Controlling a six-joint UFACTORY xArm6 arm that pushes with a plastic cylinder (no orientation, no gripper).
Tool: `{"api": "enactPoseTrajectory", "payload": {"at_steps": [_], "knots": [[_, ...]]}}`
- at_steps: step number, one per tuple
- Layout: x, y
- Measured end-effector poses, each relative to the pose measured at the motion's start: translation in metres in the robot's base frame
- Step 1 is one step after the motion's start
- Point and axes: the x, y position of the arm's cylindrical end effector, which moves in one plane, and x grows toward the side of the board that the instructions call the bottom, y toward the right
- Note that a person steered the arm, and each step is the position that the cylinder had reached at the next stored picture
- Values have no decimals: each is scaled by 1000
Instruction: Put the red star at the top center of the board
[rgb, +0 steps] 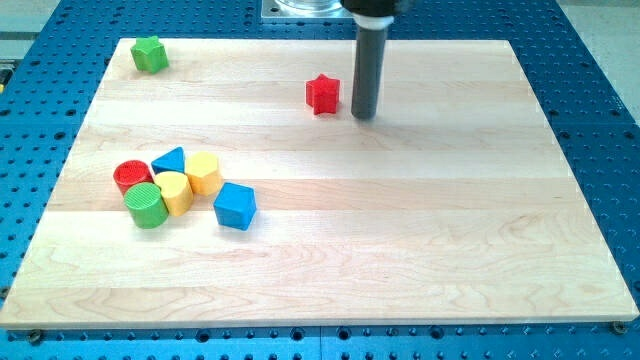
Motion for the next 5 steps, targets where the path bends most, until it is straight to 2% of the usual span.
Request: {"api": "enactPoseTrajectory", "payload": {"at_steps": [1,2,3,4,5], "knots": [[-26,-40],[-83,-27],[-29,-45],[-55,-65],[-106,-46]]}}
